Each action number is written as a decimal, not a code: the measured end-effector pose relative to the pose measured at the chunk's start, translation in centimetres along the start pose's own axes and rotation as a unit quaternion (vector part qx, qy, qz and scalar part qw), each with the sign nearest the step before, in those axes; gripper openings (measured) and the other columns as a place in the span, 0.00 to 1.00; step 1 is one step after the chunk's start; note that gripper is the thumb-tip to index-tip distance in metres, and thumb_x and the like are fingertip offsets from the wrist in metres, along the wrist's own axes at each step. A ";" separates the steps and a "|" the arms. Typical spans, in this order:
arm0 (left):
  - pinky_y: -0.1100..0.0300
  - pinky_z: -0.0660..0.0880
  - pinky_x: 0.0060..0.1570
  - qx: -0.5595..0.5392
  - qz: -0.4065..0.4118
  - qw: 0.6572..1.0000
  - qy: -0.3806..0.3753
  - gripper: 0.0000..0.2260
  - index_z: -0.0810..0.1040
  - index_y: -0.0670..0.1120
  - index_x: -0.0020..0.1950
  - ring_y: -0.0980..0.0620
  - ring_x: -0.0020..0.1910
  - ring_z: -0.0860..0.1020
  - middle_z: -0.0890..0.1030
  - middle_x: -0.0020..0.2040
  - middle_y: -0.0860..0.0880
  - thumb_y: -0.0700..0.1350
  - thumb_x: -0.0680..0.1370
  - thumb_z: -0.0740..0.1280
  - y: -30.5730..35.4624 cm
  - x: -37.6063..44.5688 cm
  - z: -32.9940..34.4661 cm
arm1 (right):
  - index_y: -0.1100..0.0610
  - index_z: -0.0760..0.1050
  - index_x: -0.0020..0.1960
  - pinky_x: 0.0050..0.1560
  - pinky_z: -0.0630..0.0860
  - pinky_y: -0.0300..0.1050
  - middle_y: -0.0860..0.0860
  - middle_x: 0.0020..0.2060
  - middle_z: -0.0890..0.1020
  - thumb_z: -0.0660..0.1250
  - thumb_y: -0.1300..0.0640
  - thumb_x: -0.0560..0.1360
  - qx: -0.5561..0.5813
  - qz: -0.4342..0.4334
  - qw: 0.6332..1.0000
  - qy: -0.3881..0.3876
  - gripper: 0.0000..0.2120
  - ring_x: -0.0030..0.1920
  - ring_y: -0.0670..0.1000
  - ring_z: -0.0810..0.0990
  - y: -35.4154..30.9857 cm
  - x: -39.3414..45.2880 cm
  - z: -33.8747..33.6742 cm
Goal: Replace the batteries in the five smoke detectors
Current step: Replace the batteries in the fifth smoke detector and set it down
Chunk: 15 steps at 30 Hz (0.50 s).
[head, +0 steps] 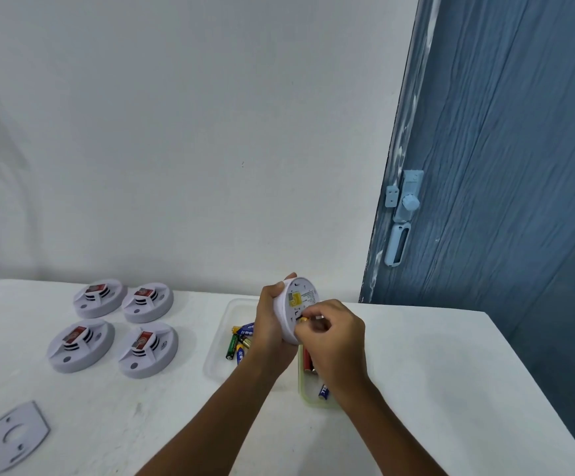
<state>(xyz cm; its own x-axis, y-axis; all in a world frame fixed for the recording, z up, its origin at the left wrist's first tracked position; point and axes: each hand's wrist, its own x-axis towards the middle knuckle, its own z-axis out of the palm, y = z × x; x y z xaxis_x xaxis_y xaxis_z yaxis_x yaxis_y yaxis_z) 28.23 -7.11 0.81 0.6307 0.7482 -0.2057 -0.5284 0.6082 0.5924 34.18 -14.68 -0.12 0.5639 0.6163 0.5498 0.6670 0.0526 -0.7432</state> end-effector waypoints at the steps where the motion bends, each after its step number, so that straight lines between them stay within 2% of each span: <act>1: 0.52 0.74 0.48 0.003 0.000 1.000 0.003 0.19 0.76 0.46 0.55 0.46 0.45 0.76 0.78 0.46 0.43 0.52 0.67 0.64 0.0 0.0 -0.1 | 0.61 0.82 0.44 0.37 0.72 0.22 0.53 0.41 0.83 0.75 0.62 0.66 -0.002 -0.004 1.000 -0.005 0.07 0.39 0.45 0.79 0.0 0.0 0.1; 4: 0.54 0.72 0.47 0.006 -0.005 1.000 -0.002 0.15 0.76 0.47 0.51 0.48 0.43 0.75 0.77 0.43 0.44 0.53 0.68 0.64 0.3 0.2 -0.5 | 0.60 0.83 0.51 0.46 0.76 0.28 0.52 0.47 0.83 0.72 0.63 0.70 0.019 -0.009 0.999 -0.050 0.10 0.43 0.43 0.78 0.4 0.3 -0.1; 6: 0.55 0.71 0.46 0.016 -0.007 1.000 -0.002 0.14 0.76 0.47 0.48 0.48 0.42 0.75 0.76 0.42 0.45 0.53 0.68 0.64 0.6 0.4 -0.7 | 0.61 0.82 0.56 0.50 0.74 0.26 0.52 0.51 0.82 0.70 0.64 0.72 0.037 -0.020 0.993 -0.109 0.12 0.46 0.41 0.78 0.8 0.6 -0.7; 9: 0.59 0.65 0.40 0.026 -0.028 0.999 -0.012 0.12 0.74 0.47 0.44 0.51 0.38 0.71 0.72 0.39 0.47 0.54 0.68 0.63 0.7 0.3 -0.7 | 0.61 0.82 0.57 0.54 0.73 0.27 0.53 0.52 0.81 0.70 0.64 0.73 0.028 -0.056 0.984 -0.169 0.12 0.52 0.45 0.78 1.7 1.2 -1.4; 11: 0.60 0.64 0.38 0.030 -0.045 0.998 -0.021 0.13 0.73 0.46 0.44 0.52 0.36 0.70 0.70 0.38 0.47 0.55 0.68 0.62 0.7 0.3 -0.5 | 0.61 0.82 0.55 0.53 0.74 0.29 0.53 0.50 0.82 0.69 0.63 0.74 0.029 -0.074 0.981 -0.176 0.11 0.52 0.47 0.80 1.8 1.5 -1.6; 13: 0.57 0.69 0.41 0.045 -0.032 0.998 -0.020 0.14 0.74 0.46 0.46 0.50 0.38 0.72 0.72 0.39 0.46 0.55 0.68 0.63 0.7 0.6 -0.8 | 0.60 0.82 0.52 0.47 0.77 0.32 0.51 0.46 0.82 0.69 0.61 0.74 0.064 -0.075 0.985 -0.143 0.08 0.46 0.47 0.81 1.8 1.9 -1.8; 15: 0.53 0.70 0.46 0.056 -0.012 0.998 -0.023 0.14 0.74 0.46 0.47 0.47 0.42 0.73 0.74 0.42 0.44 0.54 0.69 0.65 1.0 1.0 -1.2 | 0.57 0.80 0.52 0.40 0.79 0.37 0.51 0.42 0.82 0.69 0.61 0.74 0.124 -0.006 0.988 -0.092 0.07 0.39 0.48 0.82 2.0 2.4 -2.2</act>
<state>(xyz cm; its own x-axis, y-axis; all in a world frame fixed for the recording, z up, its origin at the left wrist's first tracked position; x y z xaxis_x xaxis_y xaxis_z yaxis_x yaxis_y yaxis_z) 27.62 -5.42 0.29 0.6689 0.7198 -0.1856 -0.4484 0.5899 0.6716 37.91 -14.90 0.58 0.4436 0.7458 0.4969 0.5199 0.2375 -0.8206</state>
